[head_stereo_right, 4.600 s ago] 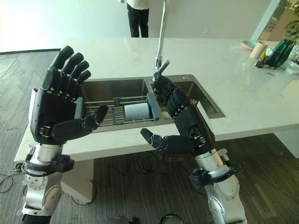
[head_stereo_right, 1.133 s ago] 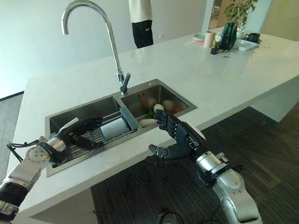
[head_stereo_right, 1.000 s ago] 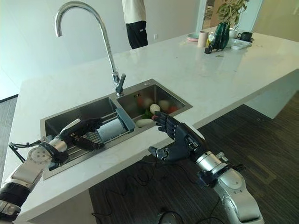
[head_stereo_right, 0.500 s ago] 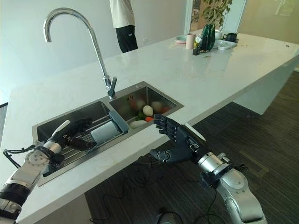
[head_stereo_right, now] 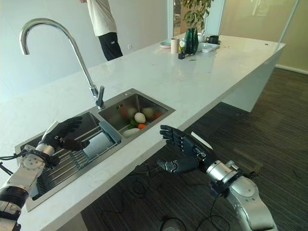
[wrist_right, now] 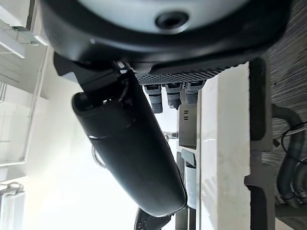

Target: Place the dishes in the dishwasher.

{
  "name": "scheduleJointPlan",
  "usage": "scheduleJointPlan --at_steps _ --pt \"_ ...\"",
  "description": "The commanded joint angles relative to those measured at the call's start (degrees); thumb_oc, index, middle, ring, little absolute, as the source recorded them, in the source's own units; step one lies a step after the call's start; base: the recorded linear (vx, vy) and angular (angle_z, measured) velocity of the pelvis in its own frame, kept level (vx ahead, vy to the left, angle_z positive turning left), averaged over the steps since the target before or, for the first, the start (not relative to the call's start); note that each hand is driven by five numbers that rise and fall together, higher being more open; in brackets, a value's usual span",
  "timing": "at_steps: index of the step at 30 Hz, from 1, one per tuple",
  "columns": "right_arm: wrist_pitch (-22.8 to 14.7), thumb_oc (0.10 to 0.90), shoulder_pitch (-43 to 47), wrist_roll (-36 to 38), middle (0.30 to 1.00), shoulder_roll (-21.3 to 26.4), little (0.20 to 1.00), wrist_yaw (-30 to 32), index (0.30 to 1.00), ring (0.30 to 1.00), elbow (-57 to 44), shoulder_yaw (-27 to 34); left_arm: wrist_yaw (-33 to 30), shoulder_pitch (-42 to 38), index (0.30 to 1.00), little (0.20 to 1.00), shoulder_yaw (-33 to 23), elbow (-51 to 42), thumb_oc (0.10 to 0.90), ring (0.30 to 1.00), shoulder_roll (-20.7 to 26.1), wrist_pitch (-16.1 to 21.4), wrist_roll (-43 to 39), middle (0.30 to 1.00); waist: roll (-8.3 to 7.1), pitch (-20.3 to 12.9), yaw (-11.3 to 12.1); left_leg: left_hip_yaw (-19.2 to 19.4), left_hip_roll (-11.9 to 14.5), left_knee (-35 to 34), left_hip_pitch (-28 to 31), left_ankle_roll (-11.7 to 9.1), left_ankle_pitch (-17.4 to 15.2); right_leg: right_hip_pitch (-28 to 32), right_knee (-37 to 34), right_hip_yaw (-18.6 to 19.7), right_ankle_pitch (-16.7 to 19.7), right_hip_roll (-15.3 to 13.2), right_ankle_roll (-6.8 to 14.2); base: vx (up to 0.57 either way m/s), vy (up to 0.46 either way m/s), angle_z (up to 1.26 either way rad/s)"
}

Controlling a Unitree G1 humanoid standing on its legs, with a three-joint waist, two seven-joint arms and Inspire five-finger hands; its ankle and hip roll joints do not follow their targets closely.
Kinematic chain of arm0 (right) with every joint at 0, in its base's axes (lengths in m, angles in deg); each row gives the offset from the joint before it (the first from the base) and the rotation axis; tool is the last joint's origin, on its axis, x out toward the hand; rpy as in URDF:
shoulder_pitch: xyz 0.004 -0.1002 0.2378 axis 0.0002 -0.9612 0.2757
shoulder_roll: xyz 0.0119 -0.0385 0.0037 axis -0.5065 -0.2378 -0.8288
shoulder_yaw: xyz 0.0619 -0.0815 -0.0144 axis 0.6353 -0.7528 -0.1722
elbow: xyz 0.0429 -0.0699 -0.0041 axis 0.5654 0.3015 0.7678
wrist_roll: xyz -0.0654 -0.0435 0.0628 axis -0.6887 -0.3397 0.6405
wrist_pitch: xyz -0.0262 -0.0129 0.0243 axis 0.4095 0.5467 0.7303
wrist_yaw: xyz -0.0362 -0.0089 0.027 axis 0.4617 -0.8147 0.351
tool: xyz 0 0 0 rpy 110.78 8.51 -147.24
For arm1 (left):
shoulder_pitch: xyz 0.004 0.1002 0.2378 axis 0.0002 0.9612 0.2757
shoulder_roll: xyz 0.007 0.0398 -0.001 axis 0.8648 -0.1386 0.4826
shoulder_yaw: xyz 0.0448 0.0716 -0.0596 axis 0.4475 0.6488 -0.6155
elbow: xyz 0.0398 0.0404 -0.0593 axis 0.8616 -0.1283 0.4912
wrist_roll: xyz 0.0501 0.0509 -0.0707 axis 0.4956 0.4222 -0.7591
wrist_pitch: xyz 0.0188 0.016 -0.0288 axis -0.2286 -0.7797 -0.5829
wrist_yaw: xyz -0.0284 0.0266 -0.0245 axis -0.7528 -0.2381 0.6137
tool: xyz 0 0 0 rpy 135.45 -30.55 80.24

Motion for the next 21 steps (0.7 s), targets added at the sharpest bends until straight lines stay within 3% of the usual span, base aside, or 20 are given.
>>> scheduleJointPlan --at_steps 1,21 --pt "-4.89 0.8 4.98 1.0 0.9 1.55 0.9 -0.85 0.9 0.9 -4.44 4.35 -1.1 -8.07 0.9 0.9 -3.86 -2.99 0.8 0.9 2.28 3.82 -0.34 0.9 1.72 -0.47 1.86 -3.82 0.09 0.62 0.04 1.16 -6.93 0.09 8.53 -1.43 -14.22 -0.99 5.64 0.03 -0.003 -0.09" --pt "-5.26 0.8 2.62 0.11 0.9 2.09 0.9 -1.64 0.9 0.9 -4.86 5.48 2.94 -5.31 0.9 0.9 -1.17 -0.16 0.8 0.9 0.49 0.23 4.6 0.9 0.99 0.77 0.79 -2.52 -0.42 0.62 0.36 2.09 -7.19 -0.98 8.53 -0.32 -13.25 -0.6 6.18 0.01 0.0 -0.05"
